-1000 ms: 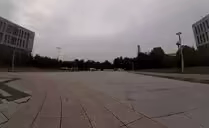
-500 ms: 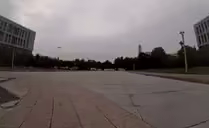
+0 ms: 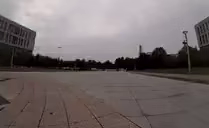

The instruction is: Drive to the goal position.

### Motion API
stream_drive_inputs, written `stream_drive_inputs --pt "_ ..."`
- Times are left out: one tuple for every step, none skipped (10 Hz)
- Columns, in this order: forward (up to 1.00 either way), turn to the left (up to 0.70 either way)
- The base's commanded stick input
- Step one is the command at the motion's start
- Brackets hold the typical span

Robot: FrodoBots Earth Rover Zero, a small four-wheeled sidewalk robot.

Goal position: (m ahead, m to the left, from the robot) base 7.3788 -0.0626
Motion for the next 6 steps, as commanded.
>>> stream_drive_inputs --pt "0.70 -0.10" --pt "0.70 0.01" --pt "0.70 0.01" --pt "0.70 0.01" --pt "0.70 0.01" --pt "0.70 0.01"
